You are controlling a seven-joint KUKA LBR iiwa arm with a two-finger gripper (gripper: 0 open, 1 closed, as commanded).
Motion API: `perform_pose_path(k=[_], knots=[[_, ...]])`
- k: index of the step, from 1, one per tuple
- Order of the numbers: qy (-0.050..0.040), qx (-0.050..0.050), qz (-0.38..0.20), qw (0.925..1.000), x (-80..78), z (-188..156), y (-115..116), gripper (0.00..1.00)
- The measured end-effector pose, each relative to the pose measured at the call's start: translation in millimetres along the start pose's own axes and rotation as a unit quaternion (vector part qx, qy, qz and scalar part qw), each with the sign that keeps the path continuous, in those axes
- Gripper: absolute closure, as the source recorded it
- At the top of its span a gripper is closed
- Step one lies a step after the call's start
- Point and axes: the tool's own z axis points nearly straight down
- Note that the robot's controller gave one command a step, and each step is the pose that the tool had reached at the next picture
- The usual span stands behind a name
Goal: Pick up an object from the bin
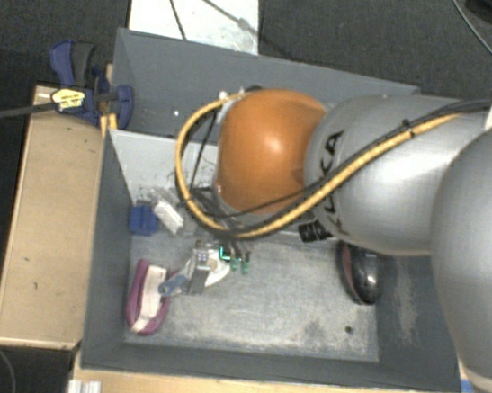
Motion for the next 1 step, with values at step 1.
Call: perform_pose_path(k=[1], knots=[[-0.0024,0.001,-0.179,0.9839,-30.0,104.4,-51.4,0.00]])
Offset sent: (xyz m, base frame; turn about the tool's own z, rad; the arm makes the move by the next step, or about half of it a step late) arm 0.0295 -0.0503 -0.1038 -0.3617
